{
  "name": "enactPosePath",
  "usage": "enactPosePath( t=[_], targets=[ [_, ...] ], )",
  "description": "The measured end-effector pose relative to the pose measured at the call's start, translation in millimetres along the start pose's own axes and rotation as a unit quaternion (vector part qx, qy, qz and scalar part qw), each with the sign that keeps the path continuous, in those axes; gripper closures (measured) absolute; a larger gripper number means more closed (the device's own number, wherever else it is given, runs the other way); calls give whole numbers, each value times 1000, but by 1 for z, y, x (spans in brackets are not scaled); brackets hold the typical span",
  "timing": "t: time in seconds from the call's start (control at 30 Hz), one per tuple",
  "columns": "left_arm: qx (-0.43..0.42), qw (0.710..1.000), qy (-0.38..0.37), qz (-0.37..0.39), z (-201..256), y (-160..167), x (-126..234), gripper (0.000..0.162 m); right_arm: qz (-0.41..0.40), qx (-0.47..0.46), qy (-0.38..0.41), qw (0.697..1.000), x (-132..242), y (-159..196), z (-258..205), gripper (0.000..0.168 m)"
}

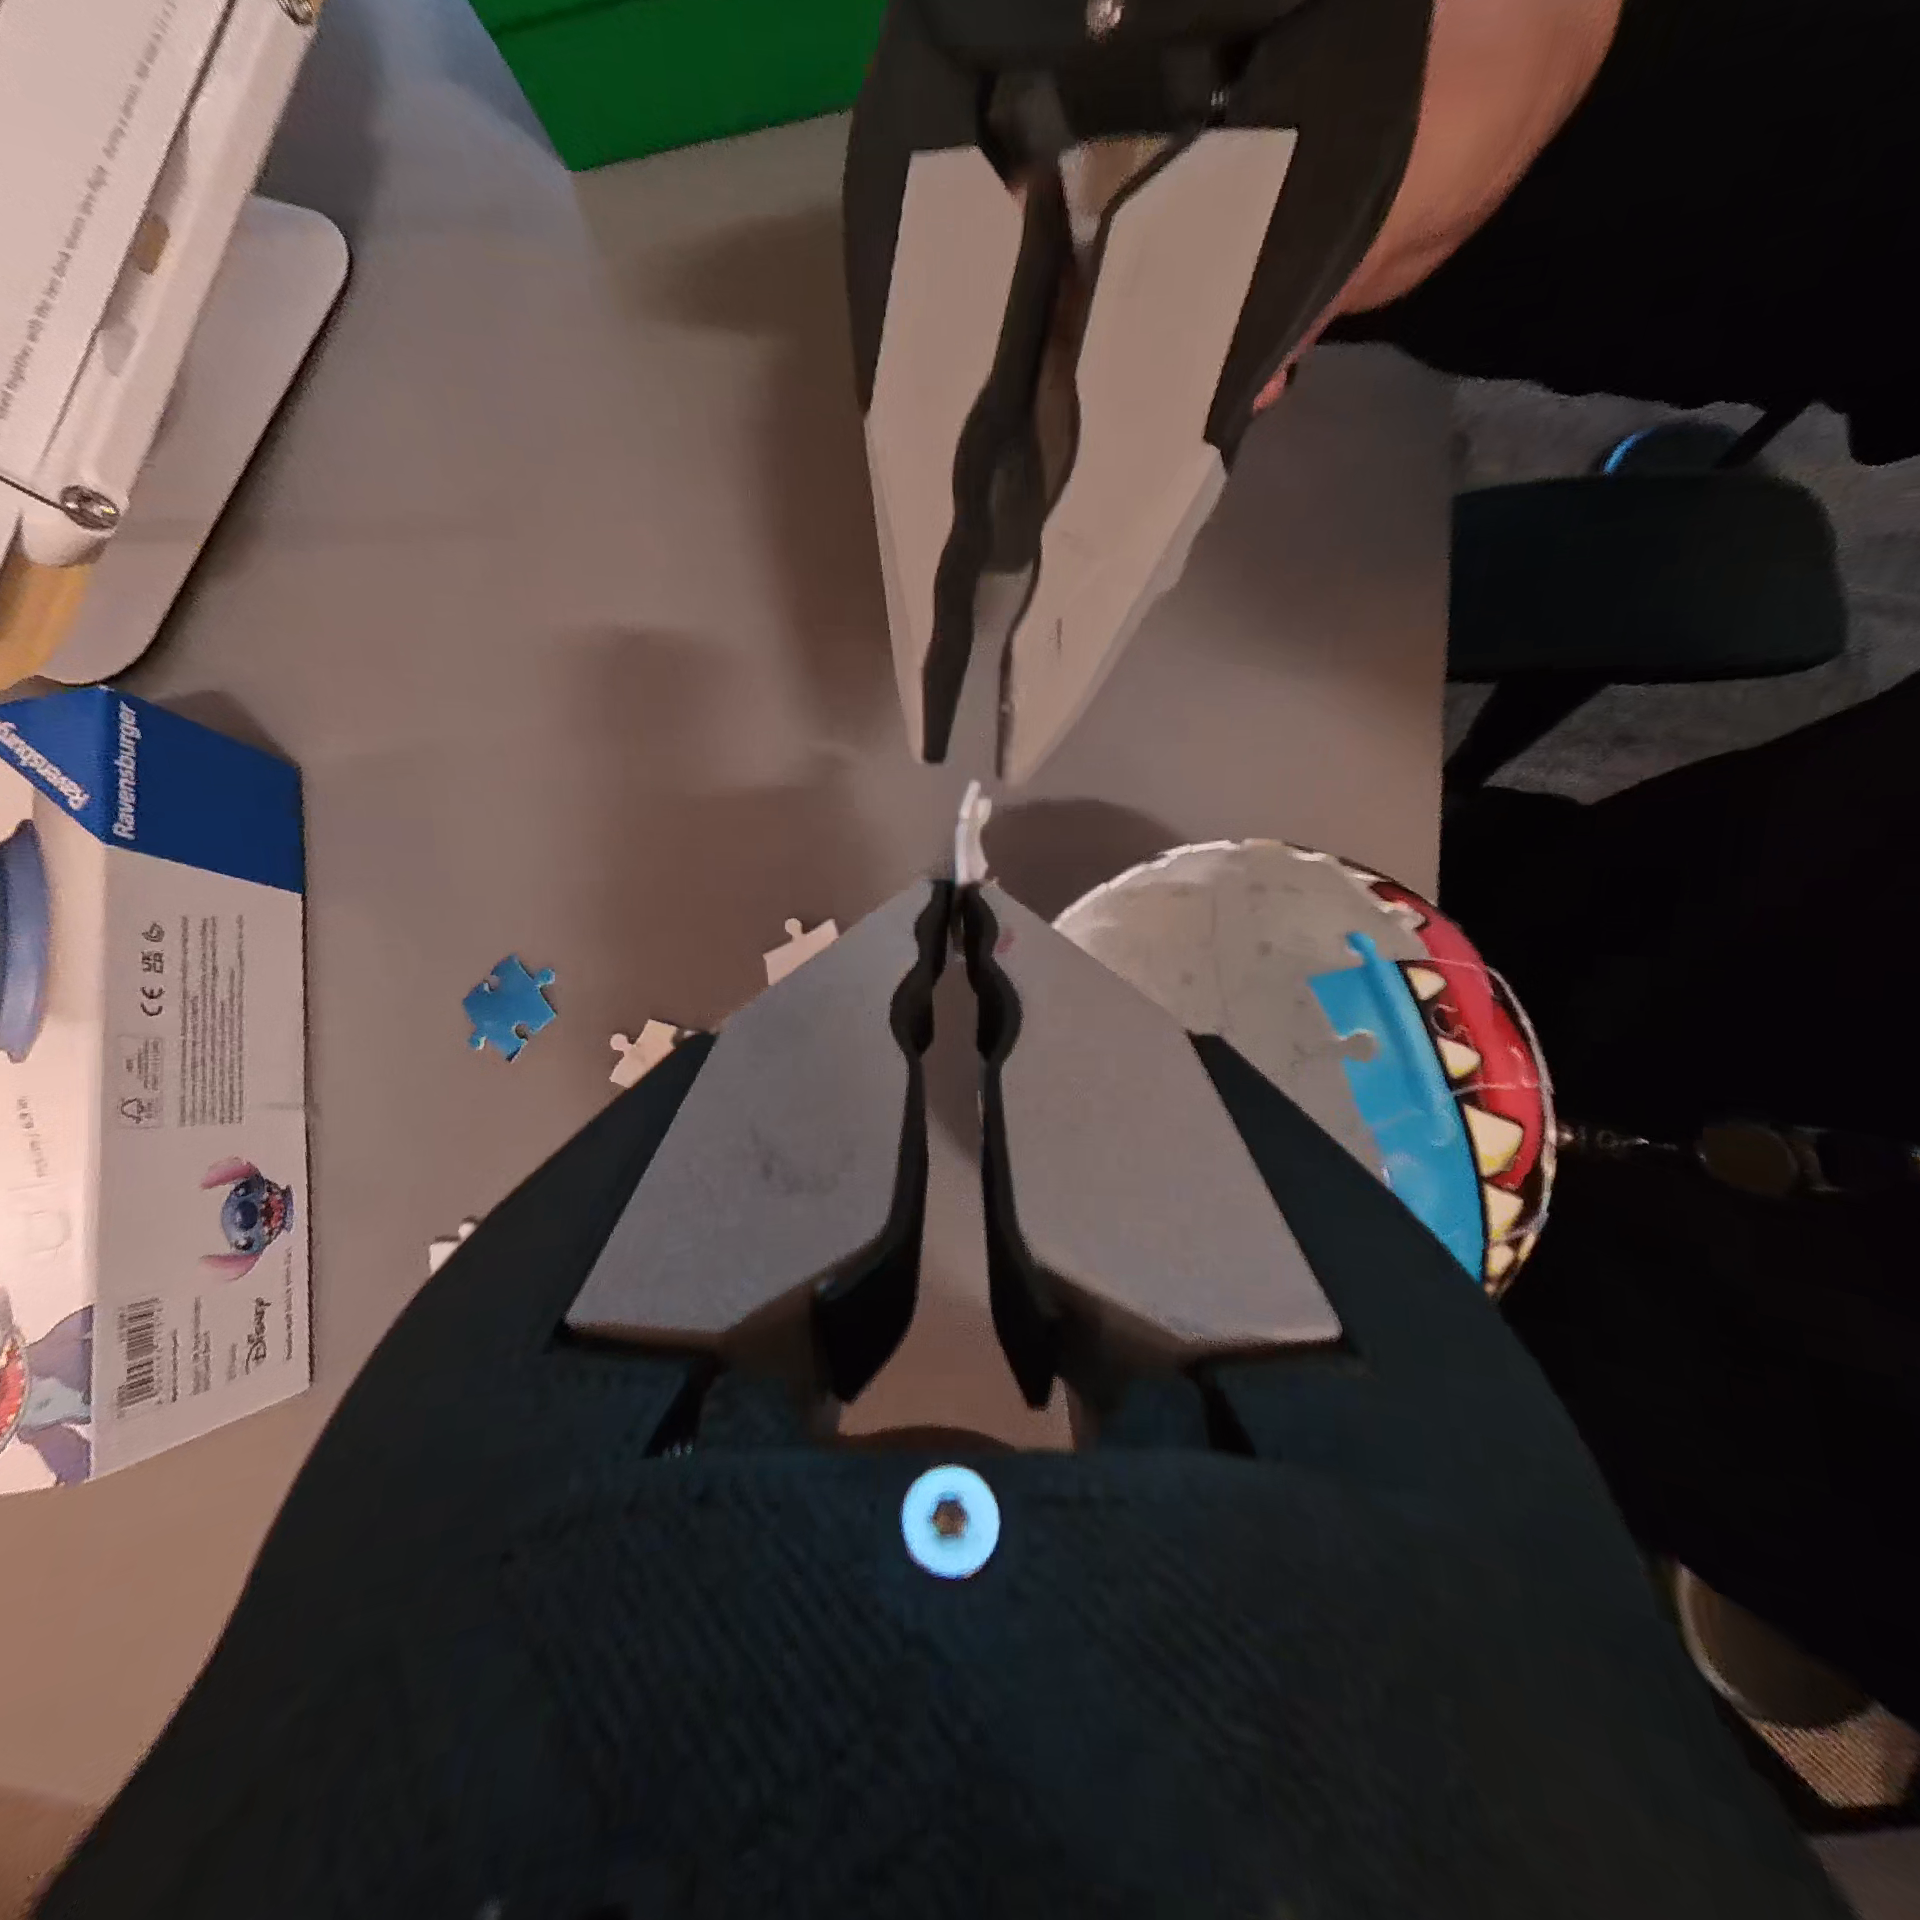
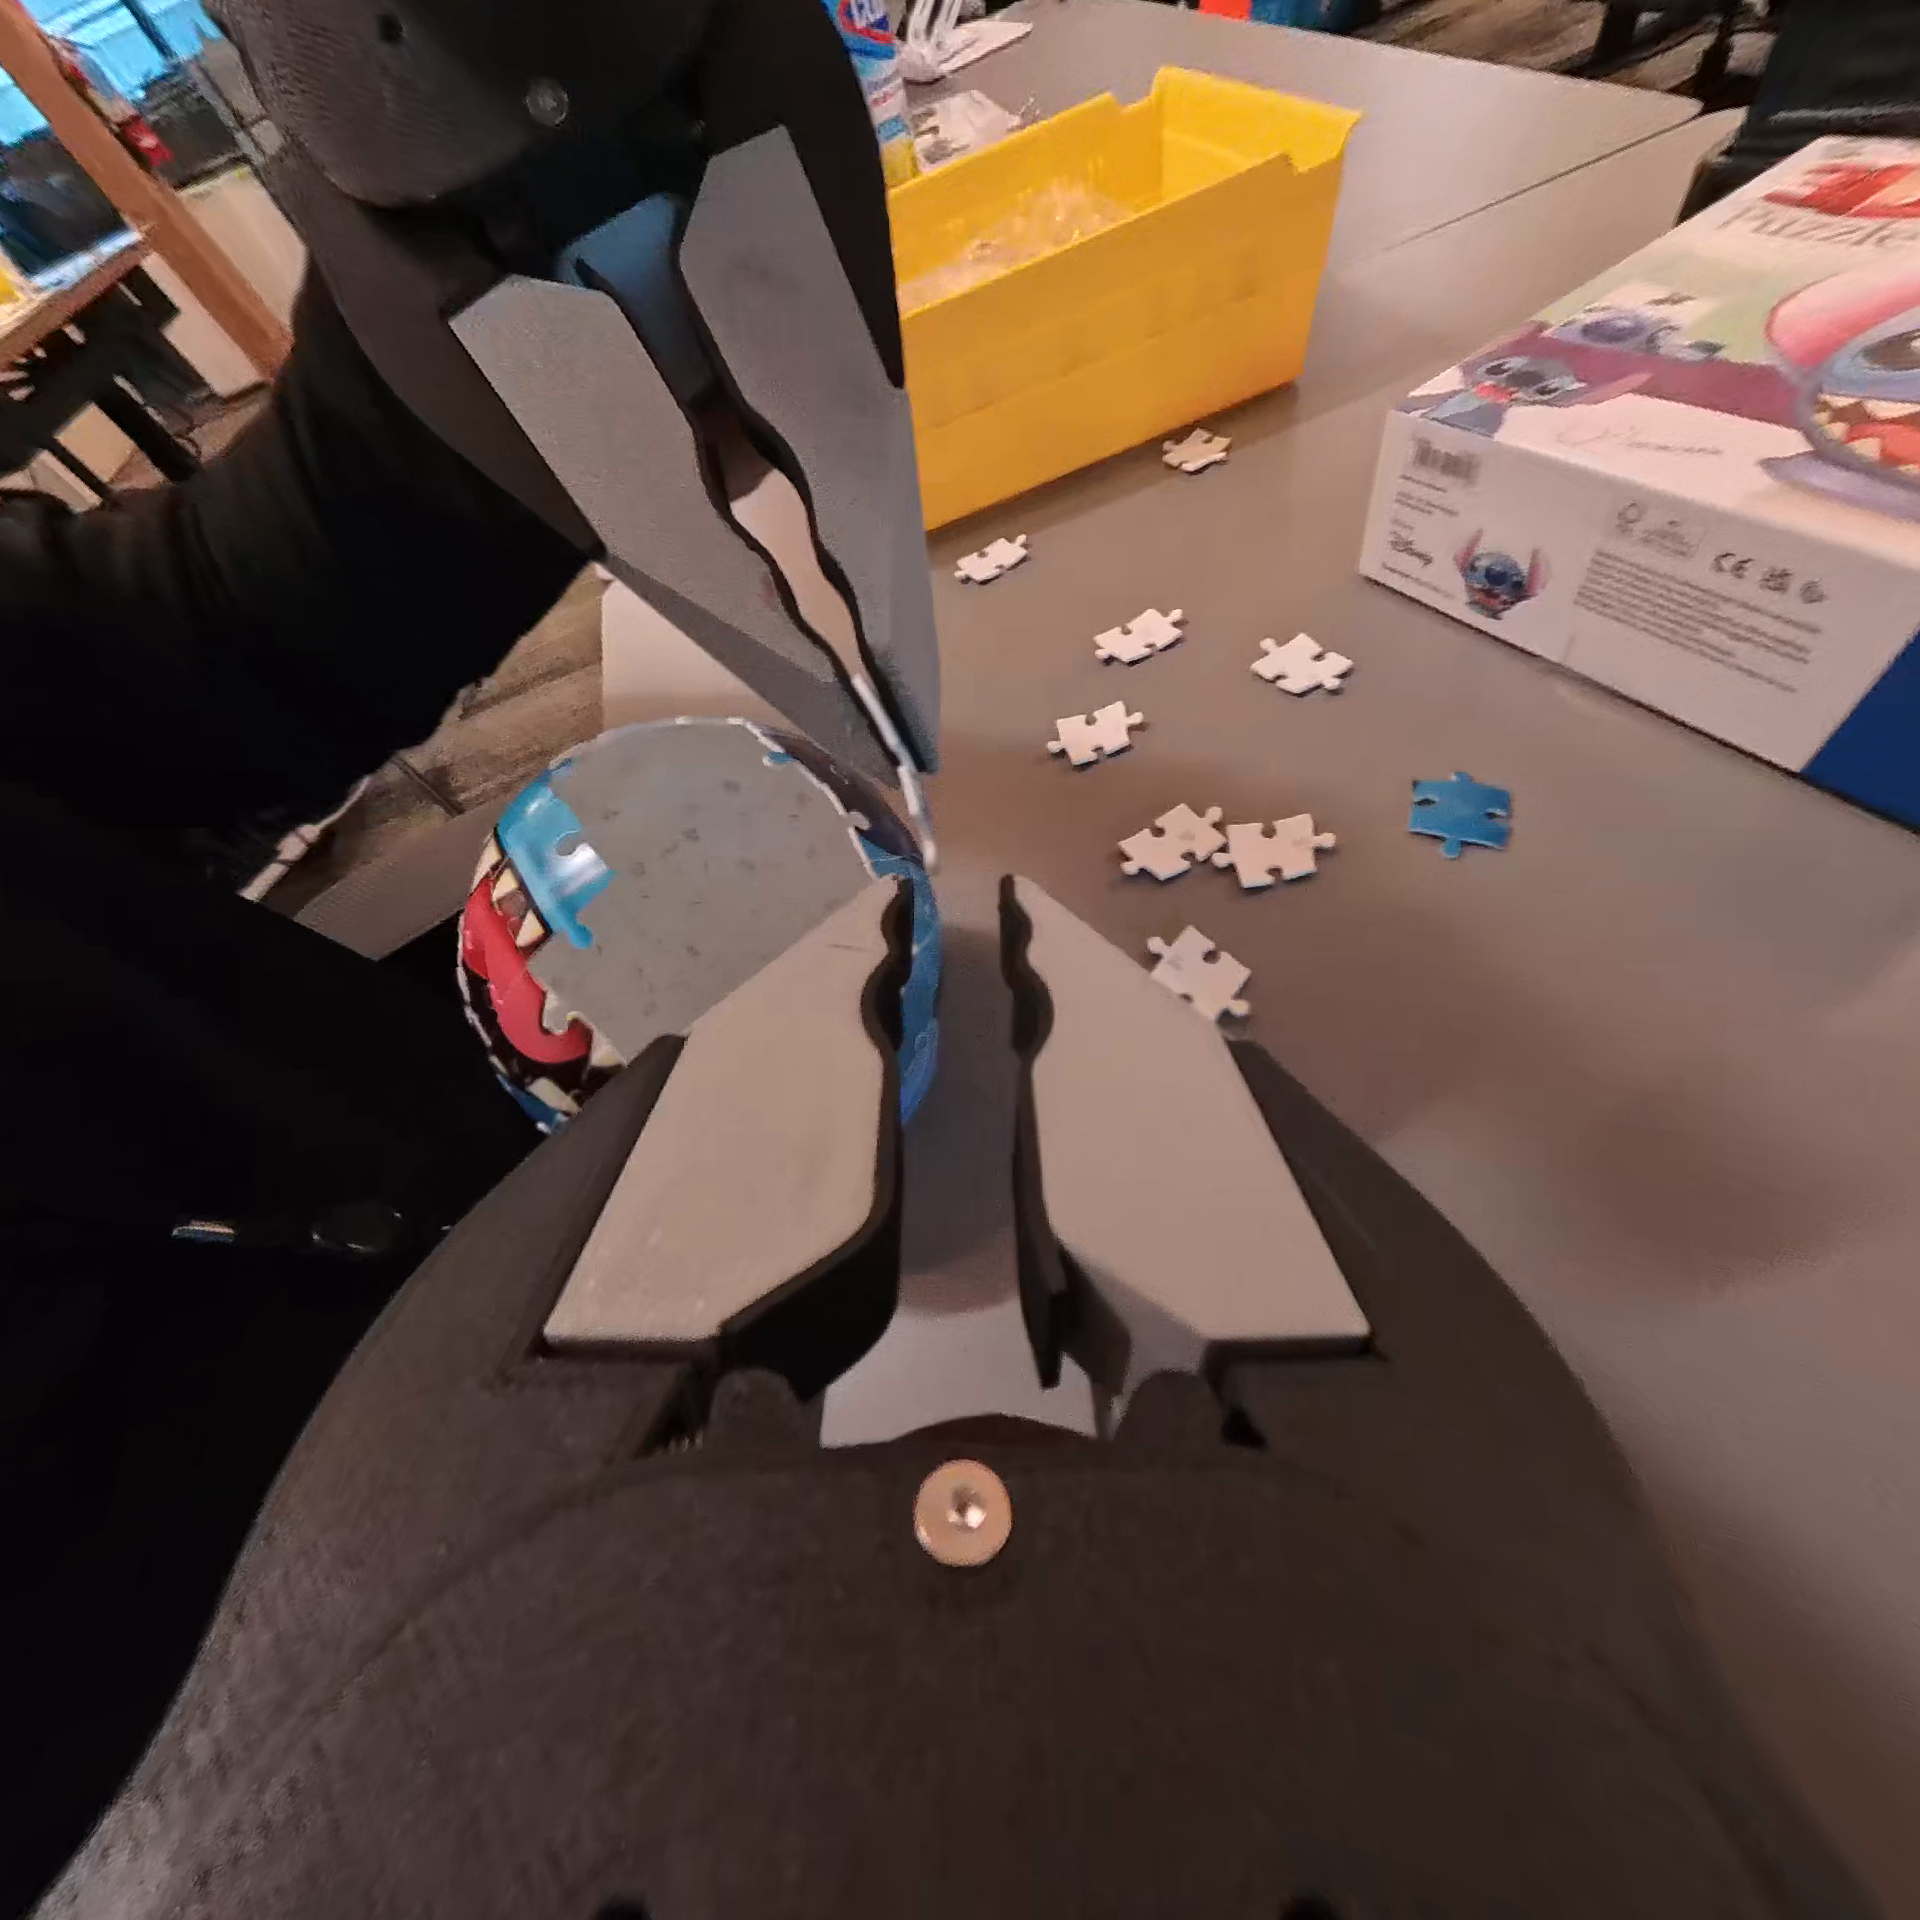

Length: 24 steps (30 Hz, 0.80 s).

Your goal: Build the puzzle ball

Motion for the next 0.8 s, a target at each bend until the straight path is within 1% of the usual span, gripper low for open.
enactPosePath(
  t=[0.07,0.3,0.37,0.43,0.47,0.7,0.8],
  targets=[
    [2,1000,9,-15,0,-2,1,162,3,1,6,1000,4,-1,2,160],
    [-24,996,28,-75,2,-7,-5,162,2,29,11,1000,-8,-2,-8,157],
    [-37,995,16,-93,3,-8,-7,162,3,35,8,999,-11,-3,-10,160],
    [-48,993,6,-106,5,-9,-8,162,0,43,11,999,-12,-2,-12,168],
    [-53,993,2,-110,6,-9,-9,162,-2,49,16,999,-13,-1,-12,168],
    [-50,995,-6,-90,8,-6,-6,159,12,66,51,996,-15,6,-19,168],
    [-53,995,-3,-84,10,-3,-7,162,17,70,60,996,-15,7,-22,168]
  ],
)
Point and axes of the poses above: each gripper's, where its closed fingertips meet, x back along the fingers, y out of its underside, z = x × y across the jaws, the point moved 8 cm from there along x, back along the fingers, and after that the axes turned 10 degrees about -z, right-handed, at the moved point
